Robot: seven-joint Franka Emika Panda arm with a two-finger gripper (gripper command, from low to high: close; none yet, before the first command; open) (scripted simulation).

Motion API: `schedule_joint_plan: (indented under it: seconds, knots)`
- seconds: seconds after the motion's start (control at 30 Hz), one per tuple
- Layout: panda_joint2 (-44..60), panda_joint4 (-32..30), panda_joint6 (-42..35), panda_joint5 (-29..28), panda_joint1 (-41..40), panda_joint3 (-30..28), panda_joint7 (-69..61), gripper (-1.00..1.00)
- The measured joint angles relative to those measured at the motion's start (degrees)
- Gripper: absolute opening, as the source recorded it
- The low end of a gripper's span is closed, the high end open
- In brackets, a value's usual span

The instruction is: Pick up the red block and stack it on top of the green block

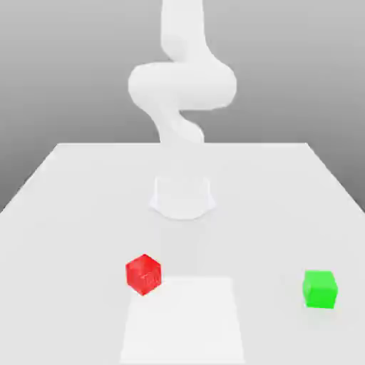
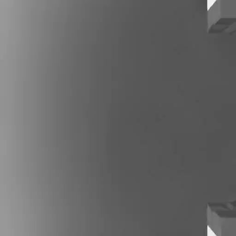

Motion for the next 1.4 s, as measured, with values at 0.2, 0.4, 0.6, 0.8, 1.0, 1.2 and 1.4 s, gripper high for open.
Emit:
schedule_joint_plan:
  seconds: [0.2,0.4,0.6,0.8,1.0,1.2,1.4]
  knots:
    - [10.2,-10.7,8.1,0.5,-4.1,0.4,8.0,0.0]
    - [20.7,-21.7,16.5,0.7,-8.5,1.1,16.7,0.0]
    - [37.5,-31.5,29.3,0.0,-12.4,1.0,26.3,0.0]
    - [51.7,-30.8,41.1,-0.5,-12.3,0.2,27.6,-1.0]
    - [52.7,-30.7,42.0,-0.7,-12.3,0.1,27.9,-1.0]
    - [43.2,-32.0,33.8,-0.4,-12.5,0.5,27.6,-1.0]
    - [37.3,-29.4,25.4,-0.4,-7.4,4.9,29.0,-1.0]
